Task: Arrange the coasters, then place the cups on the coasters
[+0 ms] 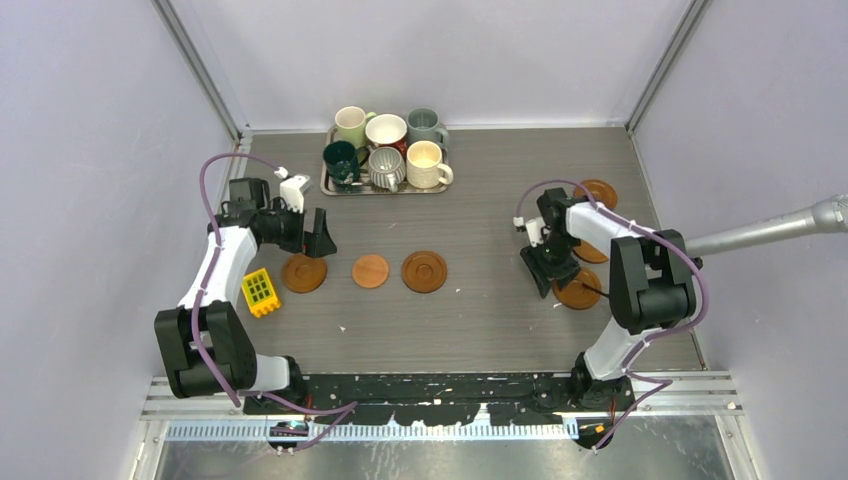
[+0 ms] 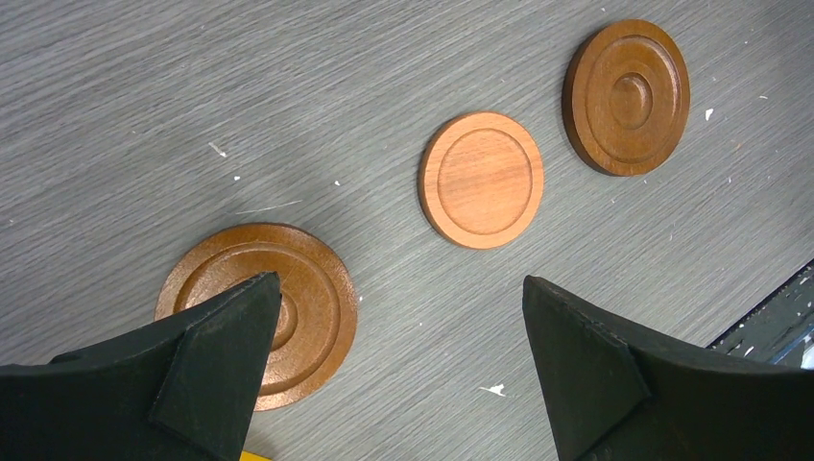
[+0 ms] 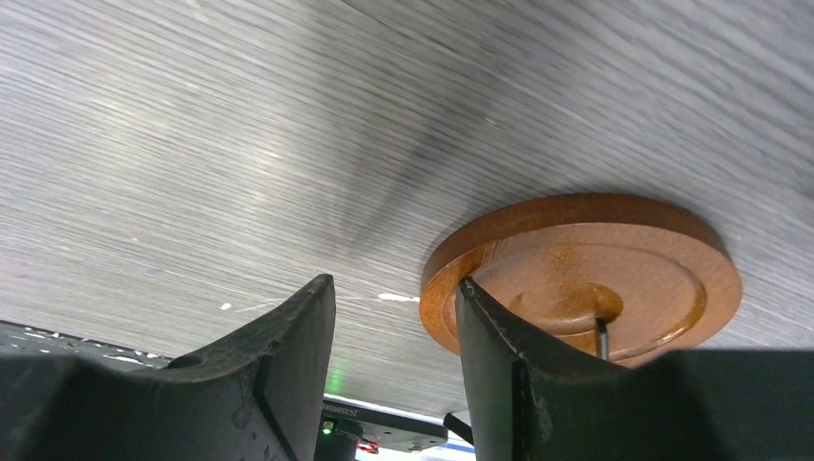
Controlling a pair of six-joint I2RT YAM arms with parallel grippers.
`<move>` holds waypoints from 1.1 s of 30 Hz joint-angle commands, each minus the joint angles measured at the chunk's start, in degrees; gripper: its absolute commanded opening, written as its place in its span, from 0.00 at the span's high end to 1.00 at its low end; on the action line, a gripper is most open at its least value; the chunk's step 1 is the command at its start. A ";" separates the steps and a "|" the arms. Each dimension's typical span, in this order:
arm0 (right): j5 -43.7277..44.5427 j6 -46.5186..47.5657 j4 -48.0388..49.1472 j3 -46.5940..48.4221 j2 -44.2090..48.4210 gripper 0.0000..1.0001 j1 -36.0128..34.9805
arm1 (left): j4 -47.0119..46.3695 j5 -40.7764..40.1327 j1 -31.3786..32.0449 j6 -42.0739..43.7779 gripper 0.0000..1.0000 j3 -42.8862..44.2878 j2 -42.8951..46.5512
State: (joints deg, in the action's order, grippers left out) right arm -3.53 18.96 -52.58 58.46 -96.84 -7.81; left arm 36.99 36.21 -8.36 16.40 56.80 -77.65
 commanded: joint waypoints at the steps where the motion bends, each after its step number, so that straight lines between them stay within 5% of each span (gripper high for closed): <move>1: -6.53 -3.85 5.12 1.84 -3.29 0.47 -5.46 | -1.48 1.78 0.01 -0.72 0.00 -0.19 1.19; 18: -8.27 -7.71 5.56 9.09 -8.73 0.47 -14.75 | -1.49 1.74 0.10 -0.73 0.00 -0.28 1.34; 33: 2.72 3.22 -3.52 8.16 1.62 0.40 -14.77 | -1.40 2.35 0.09 -0.86 0.00 -0.11 1.27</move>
State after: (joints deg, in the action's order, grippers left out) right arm -5.15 18.22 -54.92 67.07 -98.50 -22.39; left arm 36.93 36.71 -8.36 16.34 56.73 -77.65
